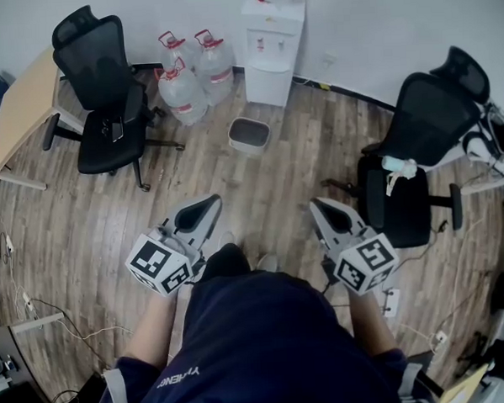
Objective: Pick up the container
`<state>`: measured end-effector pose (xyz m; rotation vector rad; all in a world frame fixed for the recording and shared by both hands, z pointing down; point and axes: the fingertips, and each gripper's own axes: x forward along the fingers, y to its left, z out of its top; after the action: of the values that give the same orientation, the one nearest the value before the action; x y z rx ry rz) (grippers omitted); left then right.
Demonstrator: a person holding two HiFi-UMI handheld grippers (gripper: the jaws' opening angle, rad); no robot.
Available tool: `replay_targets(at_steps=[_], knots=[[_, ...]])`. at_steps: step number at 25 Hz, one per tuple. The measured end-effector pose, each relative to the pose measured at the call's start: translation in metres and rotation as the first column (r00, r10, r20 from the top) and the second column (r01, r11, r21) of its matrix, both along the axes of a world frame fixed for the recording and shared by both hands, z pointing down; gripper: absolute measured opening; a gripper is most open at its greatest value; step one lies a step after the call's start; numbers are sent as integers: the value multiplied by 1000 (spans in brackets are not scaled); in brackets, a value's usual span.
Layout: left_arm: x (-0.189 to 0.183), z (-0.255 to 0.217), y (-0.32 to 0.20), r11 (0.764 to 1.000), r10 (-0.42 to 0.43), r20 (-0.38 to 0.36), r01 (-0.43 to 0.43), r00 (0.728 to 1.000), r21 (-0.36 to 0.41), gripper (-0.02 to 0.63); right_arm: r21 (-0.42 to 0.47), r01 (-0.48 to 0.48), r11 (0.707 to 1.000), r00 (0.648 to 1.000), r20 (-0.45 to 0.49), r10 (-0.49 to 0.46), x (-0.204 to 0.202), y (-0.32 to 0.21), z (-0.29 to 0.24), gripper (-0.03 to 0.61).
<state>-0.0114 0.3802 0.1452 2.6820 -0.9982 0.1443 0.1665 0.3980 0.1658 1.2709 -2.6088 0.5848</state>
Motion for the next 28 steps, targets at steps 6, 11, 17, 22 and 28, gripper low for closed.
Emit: replay_targets(at_steps=[6,11,17,22,28], knots=[[8,8,-34,1000,-11,-10,11,1000,-12,20,-6,5,1000,1000,-1,-5,9,-33,4,17],[11,24,-85,1000,-6,-19,5,1000,-22,20,-20,-17,1000,1000,-9,17,15,-77,18,17],[-1,52,-184,998,20,-19,-22,1000,-63,20,-101,-65,993,998,-20,63,8,-166,54,17],[-33,79,-291,992,43,-3,-43,999,-117,20,-149,-66,987,996,-61,57,-24,-270,74,17],[-85,108,-408,980,71,8,-68,997,-185,20,-179,-96,979,991,-114,76,-63,-389,89,17]])
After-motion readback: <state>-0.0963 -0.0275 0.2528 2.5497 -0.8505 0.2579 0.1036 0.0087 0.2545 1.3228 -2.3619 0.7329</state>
